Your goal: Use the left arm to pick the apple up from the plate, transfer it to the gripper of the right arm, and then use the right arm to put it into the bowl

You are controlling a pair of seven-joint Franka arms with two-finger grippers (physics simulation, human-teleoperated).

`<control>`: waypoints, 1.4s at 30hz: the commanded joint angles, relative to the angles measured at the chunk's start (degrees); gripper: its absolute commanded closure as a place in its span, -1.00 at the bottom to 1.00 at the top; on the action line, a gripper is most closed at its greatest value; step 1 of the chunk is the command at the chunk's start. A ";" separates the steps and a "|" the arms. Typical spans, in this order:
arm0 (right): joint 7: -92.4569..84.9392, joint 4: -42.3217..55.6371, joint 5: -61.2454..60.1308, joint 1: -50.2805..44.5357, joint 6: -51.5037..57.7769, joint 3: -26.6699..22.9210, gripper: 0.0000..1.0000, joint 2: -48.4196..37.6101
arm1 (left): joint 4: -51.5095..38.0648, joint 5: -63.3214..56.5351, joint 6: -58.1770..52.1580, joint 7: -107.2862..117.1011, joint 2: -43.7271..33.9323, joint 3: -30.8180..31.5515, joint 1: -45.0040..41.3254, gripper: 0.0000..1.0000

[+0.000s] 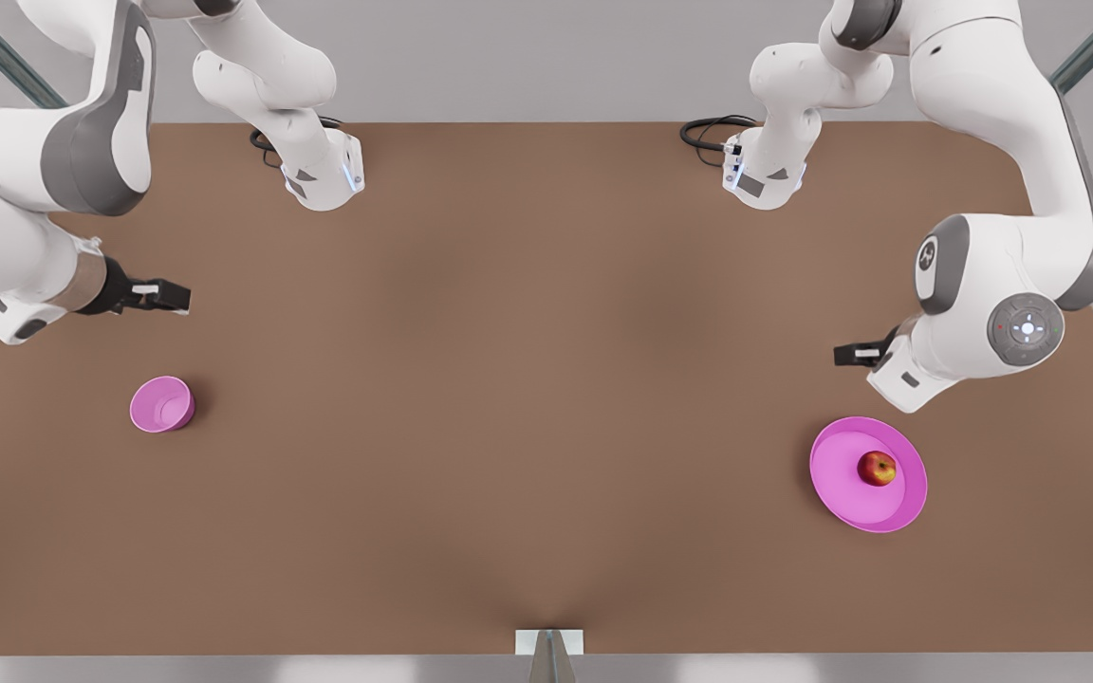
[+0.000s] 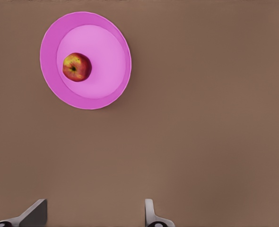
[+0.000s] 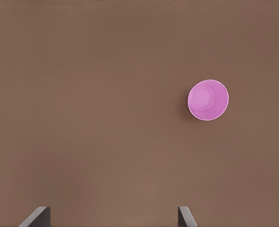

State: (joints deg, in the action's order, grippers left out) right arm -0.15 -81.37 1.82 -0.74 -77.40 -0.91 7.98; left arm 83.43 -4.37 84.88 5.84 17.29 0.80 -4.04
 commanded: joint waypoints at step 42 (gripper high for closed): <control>-5.92 -1.42 0.82 0.56 -2.84 -0.41 -1.00 2.04 | 6.48 -0.20 49.06 -2.85 29.12 -0.53 13.53 -1.00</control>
State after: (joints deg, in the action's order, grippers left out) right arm -5.28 -82.80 2.65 -0.13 -80.13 -1.31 9.98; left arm 89.94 -4.48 133.68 3.24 46.34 0.30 9.49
